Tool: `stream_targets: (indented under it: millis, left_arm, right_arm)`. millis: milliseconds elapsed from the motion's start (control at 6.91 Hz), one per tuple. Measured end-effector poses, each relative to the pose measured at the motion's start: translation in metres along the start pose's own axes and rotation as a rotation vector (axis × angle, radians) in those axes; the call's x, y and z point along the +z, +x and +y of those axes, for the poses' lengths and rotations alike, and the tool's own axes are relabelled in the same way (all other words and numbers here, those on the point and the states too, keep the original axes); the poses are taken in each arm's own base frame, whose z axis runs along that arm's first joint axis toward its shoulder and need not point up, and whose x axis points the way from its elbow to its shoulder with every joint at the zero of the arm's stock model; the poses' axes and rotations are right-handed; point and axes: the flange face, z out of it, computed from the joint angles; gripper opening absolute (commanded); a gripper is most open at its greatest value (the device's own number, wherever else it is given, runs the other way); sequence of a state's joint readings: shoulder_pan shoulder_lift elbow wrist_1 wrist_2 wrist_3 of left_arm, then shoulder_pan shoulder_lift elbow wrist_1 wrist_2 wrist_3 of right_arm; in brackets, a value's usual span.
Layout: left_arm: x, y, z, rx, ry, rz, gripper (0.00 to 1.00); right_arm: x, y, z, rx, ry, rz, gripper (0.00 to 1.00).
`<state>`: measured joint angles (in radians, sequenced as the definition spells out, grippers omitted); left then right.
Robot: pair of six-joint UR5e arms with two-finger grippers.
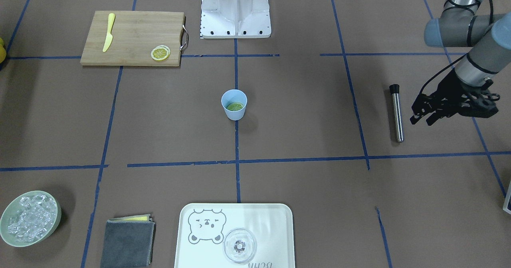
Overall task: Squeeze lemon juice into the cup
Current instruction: 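Reach the left gripper down to the steel muddler on the table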
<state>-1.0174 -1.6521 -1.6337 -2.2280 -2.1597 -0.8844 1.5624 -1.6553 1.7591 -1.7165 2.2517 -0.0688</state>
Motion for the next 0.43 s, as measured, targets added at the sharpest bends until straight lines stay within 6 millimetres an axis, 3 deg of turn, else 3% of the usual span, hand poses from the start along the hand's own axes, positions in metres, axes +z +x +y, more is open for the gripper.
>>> stream_targets:
  millis: [434]
  left_arm:
    - [0.048, 0.007, 0.007, 0.083, -0.055, -0.040, 0.59]
  right_arm:
    - [0.001, 0.001, 0.001, -0.001, -0.002, 0.001, 1.00]
